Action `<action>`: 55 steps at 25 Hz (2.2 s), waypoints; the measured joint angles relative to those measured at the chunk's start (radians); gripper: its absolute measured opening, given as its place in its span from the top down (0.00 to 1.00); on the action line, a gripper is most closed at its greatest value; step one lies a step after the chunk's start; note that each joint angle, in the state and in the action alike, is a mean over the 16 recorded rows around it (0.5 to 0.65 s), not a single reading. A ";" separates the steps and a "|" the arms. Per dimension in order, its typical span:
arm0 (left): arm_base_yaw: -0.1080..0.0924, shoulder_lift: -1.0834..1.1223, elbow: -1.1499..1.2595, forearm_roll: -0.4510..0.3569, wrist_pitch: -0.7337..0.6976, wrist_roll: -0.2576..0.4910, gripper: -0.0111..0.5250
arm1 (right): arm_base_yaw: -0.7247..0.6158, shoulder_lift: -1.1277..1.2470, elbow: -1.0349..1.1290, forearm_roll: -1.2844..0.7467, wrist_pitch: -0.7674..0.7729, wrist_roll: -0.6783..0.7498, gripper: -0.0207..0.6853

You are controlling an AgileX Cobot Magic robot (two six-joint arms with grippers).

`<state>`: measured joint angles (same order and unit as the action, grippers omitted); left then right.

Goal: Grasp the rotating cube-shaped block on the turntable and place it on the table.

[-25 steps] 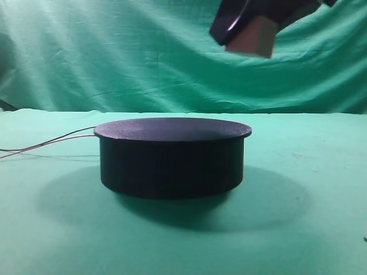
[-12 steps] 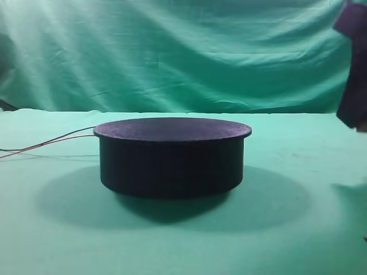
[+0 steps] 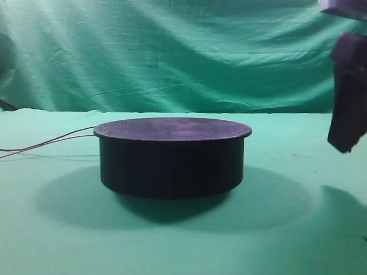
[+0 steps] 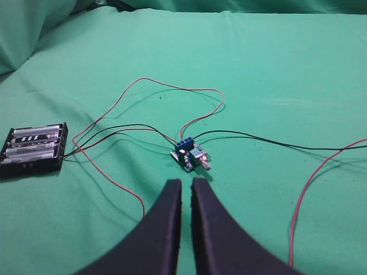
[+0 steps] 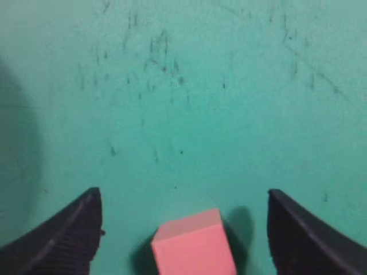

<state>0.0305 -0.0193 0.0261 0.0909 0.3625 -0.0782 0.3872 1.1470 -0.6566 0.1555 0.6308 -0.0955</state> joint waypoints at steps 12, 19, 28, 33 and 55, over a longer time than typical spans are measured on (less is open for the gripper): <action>0.000 0.000 0.000 0.000 0.000 0.000 0.98 | 0.000 -0.473 0.080 -0.029 0.153 0.088 0.97; 0.000 0.000 0.000 0.000 0.000 0.000 0.98 | 0.000 -0.610 0.135 -0.062 0.132 0.095 0.97; 0.000 0.000 0.000 0.000 0.000 0.000 0.98 | -0.057 -0.698 0.222 -0.130 -0.006 0.095 0.97; 0.000 0.000 0.000 0.000 0.000 0.000 0.98 | -0.140 -0.807 0.337 -0.152 -0.108 0.095 0.97; 0.000 0.000 0.000 0.000 0.000 0.000 0.98 | -0.320 -1.157 0.682 -0.156 -0.272 0.097 0.97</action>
<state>0.0305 -0.0193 0.0261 0.0909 0.3625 -0.0782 0.0668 -0.0100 0.0256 -0.0003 0.3587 0.0016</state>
